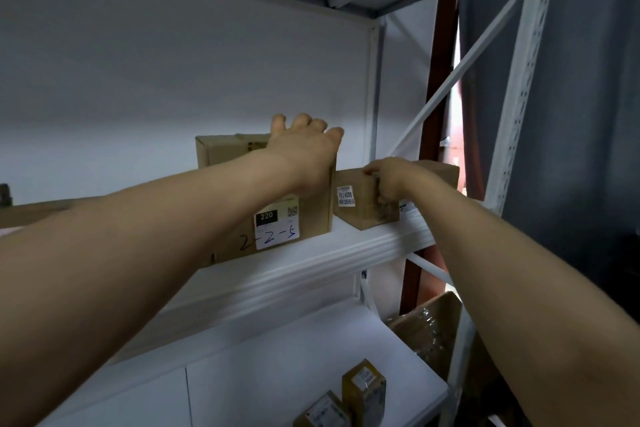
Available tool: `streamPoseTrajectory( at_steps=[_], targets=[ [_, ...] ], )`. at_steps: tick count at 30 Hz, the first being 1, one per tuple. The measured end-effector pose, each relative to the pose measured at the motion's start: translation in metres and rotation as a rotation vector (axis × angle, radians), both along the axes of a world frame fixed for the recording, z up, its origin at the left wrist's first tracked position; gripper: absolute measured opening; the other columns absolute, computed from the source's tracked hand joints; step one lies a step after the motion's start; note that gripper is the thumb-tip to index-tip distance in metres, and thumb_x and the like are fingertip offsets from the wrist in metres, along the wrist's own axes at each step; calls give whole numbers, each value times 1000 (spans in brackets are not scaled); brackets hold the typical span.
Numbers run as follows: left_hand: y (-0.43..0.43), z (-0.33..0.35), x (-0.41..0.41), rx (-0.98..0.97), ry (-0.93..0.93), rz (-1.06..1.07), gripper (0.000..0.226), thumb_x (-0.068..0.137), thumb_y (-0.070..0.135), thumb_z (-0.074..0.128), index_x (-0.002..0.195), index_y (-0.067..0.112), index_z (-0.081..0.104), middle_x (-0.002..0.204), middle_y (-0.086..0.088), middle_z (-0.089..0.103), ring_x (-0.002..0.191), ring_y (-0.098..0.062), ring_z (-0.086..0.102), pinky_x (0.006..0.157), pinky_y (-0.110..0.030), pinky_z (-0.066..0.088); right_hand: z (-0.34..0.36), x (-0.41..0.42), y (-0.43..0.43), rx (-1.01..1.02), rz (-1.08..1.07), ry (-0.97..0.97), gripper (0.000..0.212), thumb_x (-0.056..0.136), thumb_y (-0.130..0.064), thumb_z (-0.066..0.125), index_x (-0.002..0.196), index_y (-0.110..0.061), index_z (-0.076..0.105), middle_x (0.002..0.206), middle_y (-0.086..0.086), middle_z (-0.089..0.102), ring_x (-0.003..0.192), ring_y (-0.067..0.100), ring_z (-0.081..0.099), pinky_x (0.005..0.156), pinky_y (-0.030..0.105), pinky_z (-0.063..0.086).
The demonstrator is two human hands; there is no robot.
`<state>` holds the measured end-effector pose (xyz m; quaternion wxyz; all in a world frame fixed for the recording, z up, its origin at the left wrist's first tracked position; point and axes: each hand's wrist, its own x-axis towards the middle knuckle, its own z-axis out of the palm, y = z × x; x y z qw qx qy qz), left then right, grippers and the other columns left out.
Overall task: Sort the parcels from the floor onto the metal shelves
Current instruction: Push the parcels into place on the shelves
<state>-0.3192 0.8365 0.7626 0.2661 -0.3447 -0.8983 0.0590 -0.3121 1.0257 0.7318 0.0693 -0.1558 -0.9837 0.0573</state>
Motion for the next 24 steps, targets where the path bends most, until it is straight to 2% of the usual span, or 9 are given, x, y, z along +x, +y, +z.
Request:
streamPoseTrajectory(
  at_steps=[4, 11, 14, 18, 24],
  targets=[
    [-3, -2, -3, 6, -8, 52, 61, 88, 13, 59, 145, 19, 36, 140, -8, 46, 131, -32, 36, 107, -55, 23, -10, -4, -4, -11, 67, 58, 74, 91, -5, 65, 156, -24, 34, 148, 8, 49, 122, 29, 56, 91, 32, 49],
    [-3, -7, -1, 15, 4, 46, 63, 87, 11, 60, 145, 16, 36, 141, -10, 44, 131, -33, 37, 105, -51, 30, -11, -14, -21, -16, 142, 76, 73, 90, -10, 69, 154, -24, 38, 150, 5, 48, 126, 29, 54, 96, 33, 46],
    [-5, -6, -2, 12, 2, 45, 63, 88, 11, 59, 146, 16, 34, 142, -10, 44, 131, -33, 38, 105, -50, 31, -11, -14, -23, -11, 145, 72, 73, 90, -10, 69, 155, -24, 37, 149, 5, 49, 124, 29, 55, 100, 36, 49],
    [-6, -6, -3, 10, -4, 42, 65, 89, 12, 58, 148, 16, 33, 144, -9, 43, 132, -32, 38, 105, -50, 31, -14, -15, -23, -22, 154, 64, 76, 90, -13, 69, 156, -25, 34, 145, 6, 52, 123, 29, 55, 98, 36, 48],
    [-8, -6, -2, 10, -40, 34, 72, 86, 10, 61, 150, 15, 28, 147, -9, 40, 135, -31, 36, 108, -49, 30, -19, -13, -27, -15, 138, 88, 75, 88, -17, 71, 154, -24, 37, 141, 7, 56, 124, 29, 54, 103, 39, 47]
  ],
)
